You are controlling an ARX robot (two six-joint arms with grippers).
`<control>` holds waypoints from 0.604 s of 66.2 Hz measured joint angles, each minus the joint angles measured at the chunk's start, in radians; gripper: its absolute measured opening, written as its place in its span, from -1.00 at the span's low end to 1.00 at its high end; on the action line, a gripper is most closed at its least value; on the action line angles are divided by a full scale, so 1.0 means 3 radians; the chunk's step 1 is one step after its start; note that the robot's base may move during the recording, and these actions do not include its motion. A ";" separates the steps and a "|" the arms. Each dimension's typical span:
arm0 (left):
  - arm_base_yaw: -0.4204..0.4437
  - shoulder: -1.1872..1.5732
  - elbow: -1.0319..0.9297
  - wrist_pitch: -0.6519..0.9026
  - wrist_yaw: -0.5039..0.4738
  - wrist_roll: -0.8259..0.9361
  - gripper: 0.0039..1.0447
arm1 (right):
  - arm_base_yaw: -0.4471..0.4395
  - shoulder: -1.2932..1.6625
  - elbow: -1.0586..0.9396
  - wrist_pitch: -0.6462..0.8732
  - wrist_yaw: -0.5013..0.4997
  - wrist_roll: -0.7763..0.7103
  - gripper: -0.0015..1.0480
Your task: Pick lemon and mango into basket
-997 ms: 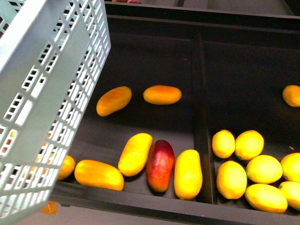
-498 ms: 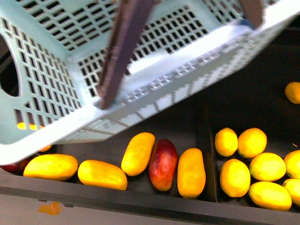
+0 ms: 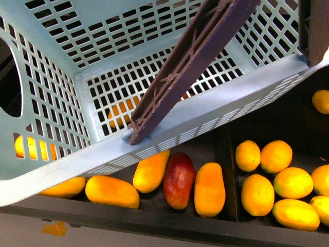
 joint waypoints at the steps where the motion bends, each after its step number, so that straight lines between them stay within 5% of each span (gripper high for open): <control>1: -0.0001 0.0000 0.0001 0.0000 0.0001 0.0003 -0.74 | -0.0052 0.0042 0.0008 0.0000 -0.0048 0.0034 0.83; 12: -0.0005 0.0000 0.0001 0.0000 0.0036 0.0005 -0.74 | -0.1033 0.0828 0.0142 0.0567 -0.0627 0.0130 0.83; 19: -0.0005 0.0000 0.0005 0.0000 0.0042 0.0004 -0.74 | -0.1465 0.1671 0.0234 0.1007 -0.0654 0.0062 0.83; 27: -0.0006 0.0000 0.0005 0.0000 0.0034 0.0005 -0.74 | -0.1436 0.2738 0.0361 0.1434 -0.0462 0.0095 0.83; 40: -0.0006 0.0000 0.0005 0.0000 0.0037 0.0005 -0.74 | -0.0945 0.4360 0.0905 0.2201 0.0041 0.0519 0.83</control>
